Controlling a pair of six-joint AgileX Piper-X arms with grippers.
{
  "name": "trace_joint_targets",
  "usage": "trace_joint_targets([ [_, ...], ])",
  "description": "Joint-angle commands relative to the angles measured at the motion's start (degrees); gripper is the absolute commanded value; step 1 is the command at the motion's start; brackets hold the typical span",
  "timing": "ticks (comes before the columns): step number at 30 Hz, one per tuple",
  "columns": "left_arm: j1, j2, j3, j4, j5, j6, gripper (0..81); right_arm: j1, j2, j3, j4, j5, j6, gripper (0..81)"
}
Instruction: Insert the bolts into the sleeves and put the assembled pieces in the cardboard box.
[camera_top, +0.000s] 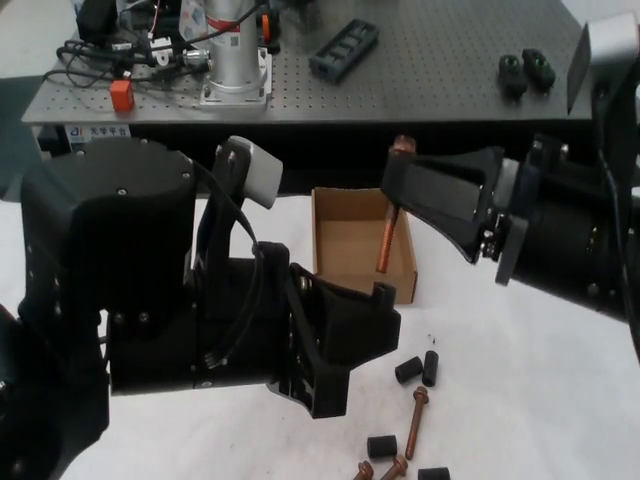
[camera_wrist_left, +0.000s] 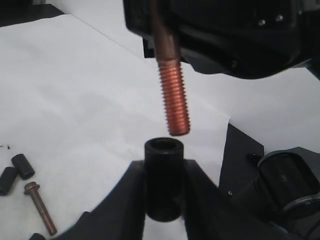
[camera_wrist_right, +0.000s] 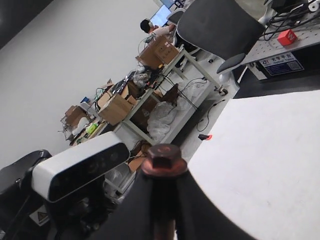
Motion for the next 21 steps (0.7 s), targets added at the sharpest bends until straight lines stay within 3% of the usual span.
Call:
trace_joint_targets([
  [1,-0.13,-0.48,-0.29,-1.54,1.01,-0.84,0.6,0.16,0.05,-0.14,0.34,1.36,-0.29,3.6],
  [11,-0.13,-0.48,-0.29,-1.51,-0.62,-0.01,0.6,0.16,0.05,-0.14,6.77,1.62,-4.51,3.6],
  [21,-0.13,-0.48,-0.29,-1.51,-0.62,1.76,0.6,0.16,0.05,-0.14,7.1,-5.0,-4.89,3.6],
])
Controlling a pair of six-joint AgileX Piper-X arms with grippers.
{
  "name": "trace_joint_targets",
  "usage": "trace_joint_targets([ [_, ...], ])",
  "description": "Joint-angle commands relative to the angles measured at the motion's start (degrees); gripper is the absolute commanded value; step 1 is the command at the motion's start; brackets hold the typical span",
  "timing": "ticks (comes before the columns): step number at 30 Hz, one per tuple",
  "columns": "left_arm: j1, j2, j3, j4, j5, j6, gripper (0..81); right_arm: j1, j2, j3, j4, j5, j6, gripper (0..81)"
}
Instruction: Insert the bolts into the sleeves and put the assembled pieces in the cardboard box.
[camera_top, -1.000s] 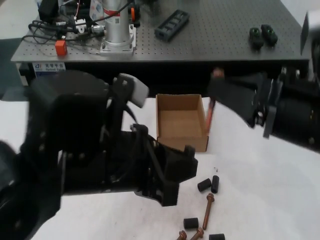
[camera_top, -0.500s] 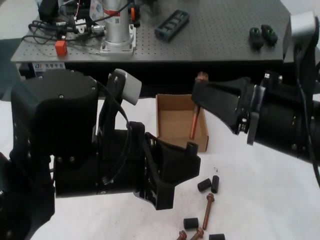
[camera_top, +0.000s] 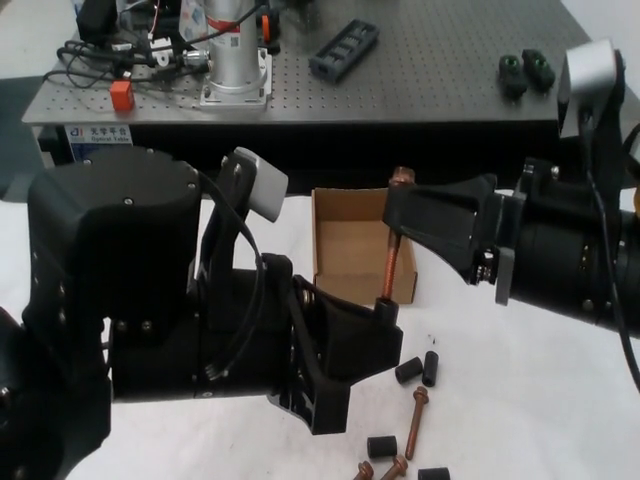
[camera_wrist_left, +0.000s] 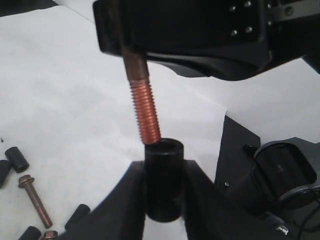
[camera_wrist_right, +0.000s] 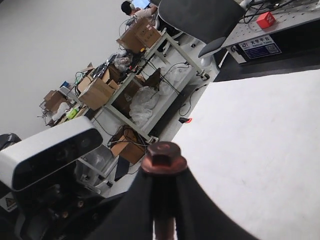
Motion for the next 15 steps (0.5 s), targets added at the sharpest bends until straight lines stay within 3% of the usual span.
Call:
trace_joint_targets([
  [1,0.01,-0.48,-0.51,-2.37,-1.16,1.21,0.6,0.13,0.05,-0.14,0.93,-4.8,-0.73,3.6],
  [15,0.01,-0.48,-0.51,-2.37,-3.51,1.19,0.6,0.13,0.05,-0.14,0.93,-9.87,-2.08,2.7],
])
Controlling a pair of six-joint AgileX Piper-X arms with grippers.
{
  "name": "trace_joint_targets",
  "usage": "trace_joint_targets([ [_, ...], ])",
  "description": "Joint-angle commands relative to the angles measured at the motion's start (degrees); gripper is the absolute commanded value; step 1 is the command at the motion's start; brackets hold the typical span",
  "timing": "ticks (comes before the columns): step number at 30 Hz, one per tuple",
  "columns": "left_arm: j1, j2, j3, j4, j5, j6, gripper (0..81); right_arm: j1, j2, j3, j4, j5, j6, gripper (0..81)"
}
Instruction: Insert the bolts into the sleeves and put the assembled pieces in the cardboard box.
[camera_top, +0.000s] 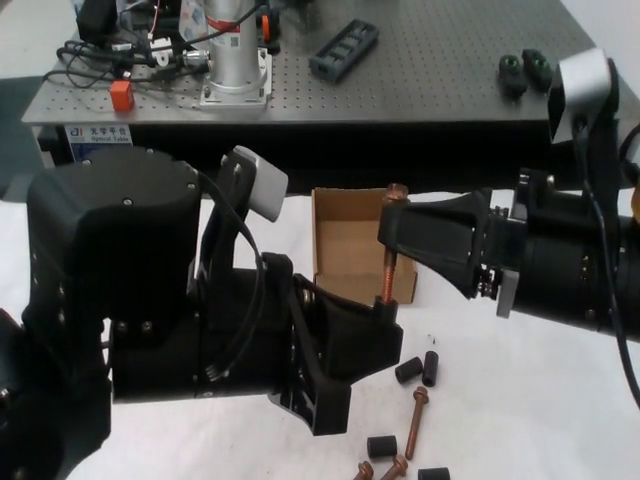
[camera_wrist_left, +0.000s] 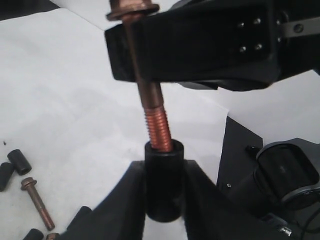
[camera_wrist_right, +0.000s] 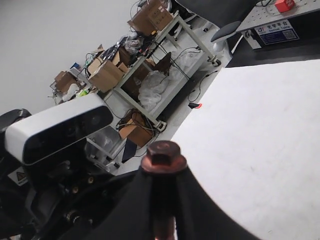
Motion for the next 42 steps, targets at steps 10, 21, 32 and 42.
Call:
trace_joint_targets([
  [10,0.28,-0.32,-0.58,-7.01,-14.98,6.69,0.6,-3.33,-0.86,-0.14,0.37,-5.48,-1.21,38.2],
  [21,7.13,23.99,-18.87,-1.93,-24.4,-6.31,0.6,-17.59,-11.28,-0.14,32.95,5.85,-10.44,38.2],
  [32,9.73,63.71,-68.17,25.41,-20.93,-4.73,0.6,-18.1,-12.34,0.13,53.72,24.36,-18.48,38.2],
  [42,9.73,77.26,-85.93,38.08,-18.94,-4.91,16.4,-18.1,-8.67,0.13,52.51,26.53,-19.3,38.2],
])
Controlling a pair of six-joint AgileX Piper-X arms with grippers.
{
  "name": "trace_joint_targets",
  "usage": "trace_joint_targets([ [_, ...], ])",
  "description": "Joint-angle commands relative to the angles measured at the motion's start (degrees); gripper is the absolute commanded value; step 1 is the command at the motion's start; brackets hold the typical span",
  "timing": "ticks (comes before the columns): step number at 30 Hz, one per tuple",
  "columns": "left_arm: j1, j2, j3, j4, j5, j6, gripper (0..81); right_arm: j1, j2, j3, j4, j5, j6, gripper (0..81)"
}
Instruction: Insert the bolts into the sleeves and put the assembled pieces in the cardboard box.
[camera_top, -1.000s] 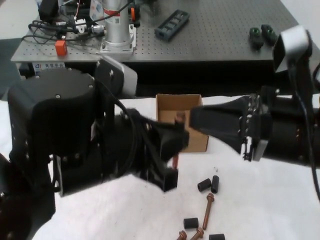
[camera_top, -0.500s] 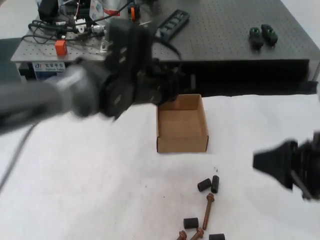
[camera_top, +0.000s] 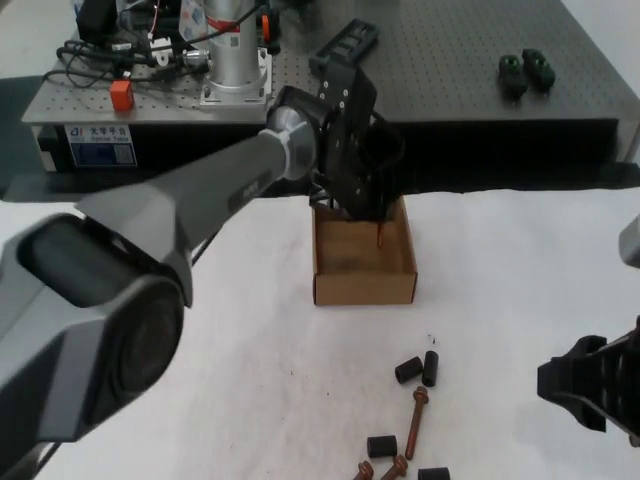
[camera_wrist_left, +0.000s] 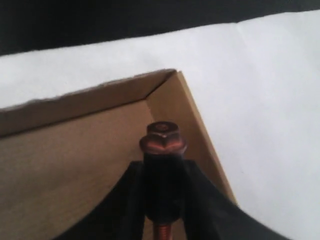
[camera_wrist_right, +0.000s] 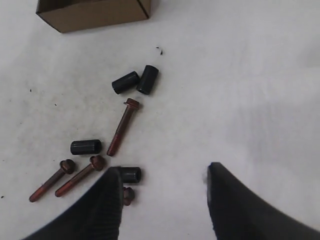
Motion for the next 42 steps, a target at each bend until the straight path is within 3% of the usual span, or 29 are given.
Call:
trace_joint_targets([
  [1,0.06,-0.29,-1.43,0.9,0.21,0.79,20.2,-0.11,0.72,0.13,-1.16,0.13,-0.91,38.2],
  [4,0.06,-0.31,-1.43,1.31,0.21,0.79,26.1,-0.07,5.84,0.13,-4.53,-1.41,-2.07,38.2],
  [13,0.76,-4.61,-1.43,7.69,1.7,1.57,26.2,0.04,30.75,-6.68,-14.68,-1.57,-3.1,38.2],
  [19,1.01,-13.24,0.34,14.61,-8.75,8.13,24.5,2.02,44.09,-16.71,-15.47,-1.57,-3.4,38.2],
  [26,1.01,-26.82,19.3,8.76,-9.93,8.87,24.0,4.85,51.95,-24.28,-14.32,-1.13,-3.1,34.0],
  [33,1.01,-41.5,42.23,0.47,-9.93,8.87,24.0,5.97,54.18,-24.7,-11.48,0.78,-4.48,33.3],
  [42,1.01,-50.1,53.17,-0.04,-9.93,9.49,24.0,5.97,56.48,-24.7,-6.31,3.3,-8.2,32.4],
])
